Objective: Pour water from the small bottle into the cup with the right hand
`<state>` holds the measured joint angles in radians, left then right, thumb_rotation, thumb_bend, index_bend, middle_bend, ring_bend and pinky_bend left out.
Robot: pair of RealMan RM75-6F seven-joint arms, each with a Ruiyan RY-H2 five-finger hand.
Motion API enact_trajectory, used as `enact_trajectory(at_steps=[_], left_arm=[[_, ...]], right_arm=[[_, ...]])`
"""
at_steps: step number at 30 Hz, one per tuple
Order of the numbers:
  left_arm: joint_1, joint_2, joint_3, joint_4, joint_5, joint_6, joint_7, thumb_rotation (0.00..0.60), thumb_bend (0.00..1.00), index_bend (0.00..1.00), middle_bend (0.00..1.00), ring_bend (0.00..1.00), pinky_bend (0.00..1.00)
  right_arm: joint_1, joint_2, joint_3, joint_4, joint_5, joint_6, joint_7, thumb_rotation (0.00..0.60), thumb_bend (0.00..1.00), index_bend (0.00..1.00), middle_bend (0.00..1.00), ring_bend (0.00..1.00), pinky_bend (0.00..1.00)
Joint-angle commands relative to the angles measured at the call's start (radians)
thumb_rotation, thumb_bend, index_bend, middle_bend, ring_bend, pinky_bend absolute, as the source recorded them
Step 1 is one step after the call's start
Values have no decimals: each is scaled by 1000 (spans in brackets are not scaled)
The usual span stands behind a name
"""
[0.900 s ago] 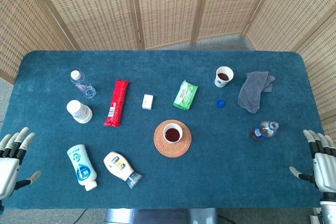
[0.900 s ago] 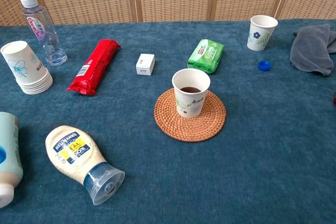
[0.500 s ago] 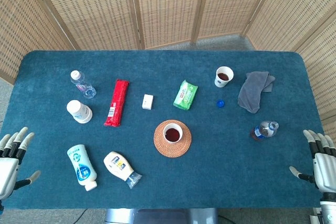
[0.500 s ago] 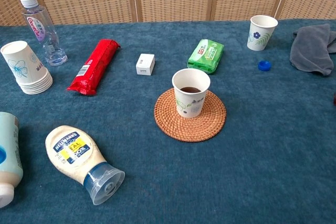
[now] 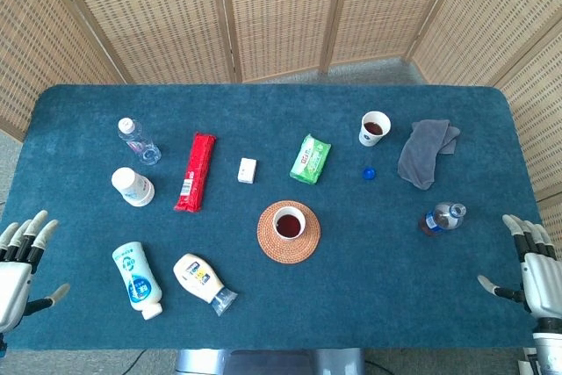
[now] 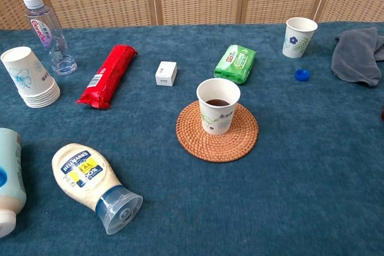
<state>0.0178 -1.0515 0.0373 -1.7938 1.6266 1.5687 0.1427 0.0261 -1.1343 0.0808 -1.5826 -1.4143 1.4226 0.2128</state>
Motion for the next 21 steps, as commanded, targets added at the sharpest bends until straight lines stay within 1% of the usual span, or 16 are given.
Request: enact_trajectory(at_steps=[1, 10, 17, 21], left_arm=[[1, 10, -2, -14, 3, 6, -14, 600, 147, 0, 0, 0, 0], [-4, 44, -5, -54, -5, 1, -51, 600, 147, 0, 0, 0, 0], [-9, 88, -15, -104, -15, 4, -95, 600, 147, 0, 0, 0, 0], [-11, 99, -17, -103, -11, 7, -126, 600, 146, 0, 0, 0, 0]], right_arm=[[12, -29, 1, 44, -11, -19, 61, 600, 0, 0, 0, 0, 0], [37, -73, 1, 104, 10, -75, 111, 600, 0, 0, 0, 0, 0], [49, -91, 12, 143, 43, -120, 187, 600, 0, 0, 0, 0, 0], [59, -101, 17, 162, 66, -152, 197, 600, 0, 0, 0, 0, 0]])
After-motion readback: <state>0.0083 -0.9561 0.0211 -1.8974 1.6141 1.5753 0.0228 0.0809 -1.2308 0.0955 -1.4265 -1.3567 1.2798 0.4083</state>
